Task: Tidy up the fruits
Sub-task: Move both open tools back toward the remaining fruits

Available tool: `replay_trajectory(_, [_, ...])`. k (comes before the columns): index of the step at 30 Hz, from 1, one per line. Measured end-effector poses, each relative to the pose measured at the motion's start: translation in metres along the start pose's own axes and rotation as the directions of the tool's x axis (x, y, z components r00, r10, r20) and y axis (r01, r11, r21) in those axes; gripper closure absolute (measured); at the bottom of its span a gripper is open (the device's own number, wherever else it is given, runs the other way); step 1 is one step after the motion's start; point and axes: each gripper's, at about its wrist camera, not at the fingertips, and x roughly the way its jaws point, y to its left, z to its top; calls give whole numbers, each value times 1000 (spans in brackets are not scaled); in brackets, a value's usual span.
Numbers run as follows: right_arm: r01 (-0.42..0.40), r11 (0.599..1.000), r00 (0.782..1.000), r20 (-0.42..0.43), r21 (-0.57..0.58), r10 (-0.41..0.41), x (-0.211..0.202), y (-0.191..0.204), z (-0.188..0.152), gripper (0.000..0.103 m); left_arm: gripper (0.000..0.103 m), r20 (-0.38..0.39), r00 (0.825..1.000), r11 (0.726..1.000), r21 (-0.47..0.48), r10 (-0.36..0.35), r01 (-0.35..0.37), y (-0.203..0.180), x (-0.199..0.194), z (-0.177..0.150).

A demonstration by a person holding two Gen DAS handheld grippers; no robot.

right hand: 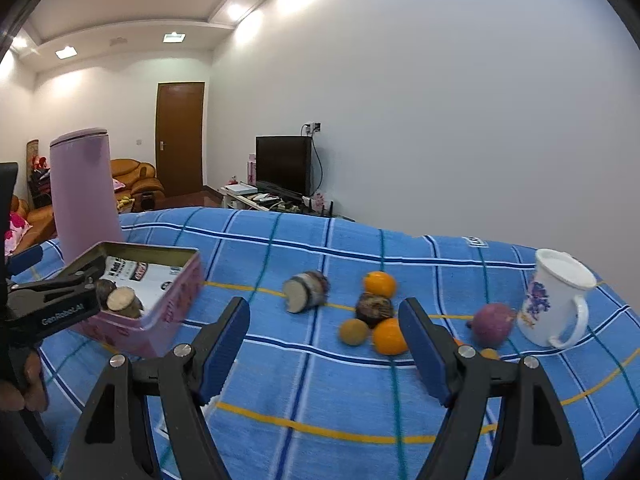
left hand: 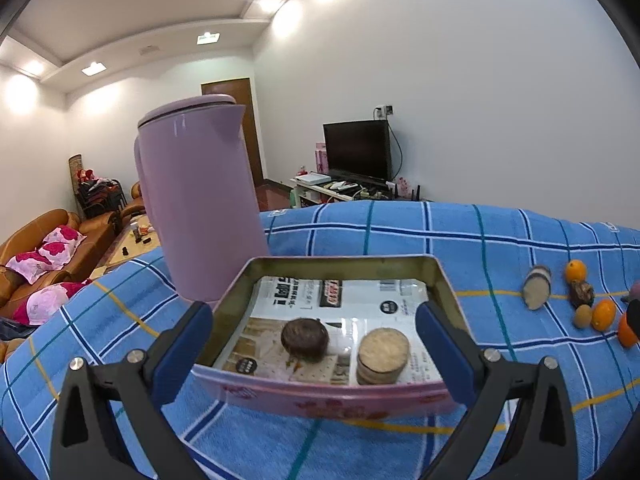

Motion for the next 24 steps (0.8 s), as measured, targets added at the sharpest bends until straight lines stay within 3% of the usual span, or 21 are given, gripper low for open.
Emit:
replay_trajectory(12, [92, 996, 996, -18, 4, -92, -10, -60, -7, 25, 0, -11, 999, 996, 75, -50, 51, -38, -25, -8])
replay_trajectory(18, [177, 982, 984, -41, 60, -175, -14, -109, -13, 25, 0, -43, 992, 985, 122, -118, 123, -64, -34, -13])
replay_trajectory(24, [266, 951, 961, -122, 161, -248, -13, -166, -21, 25, 0, -117, 971, 968, 121, -207, 221, -94, -35, -17])
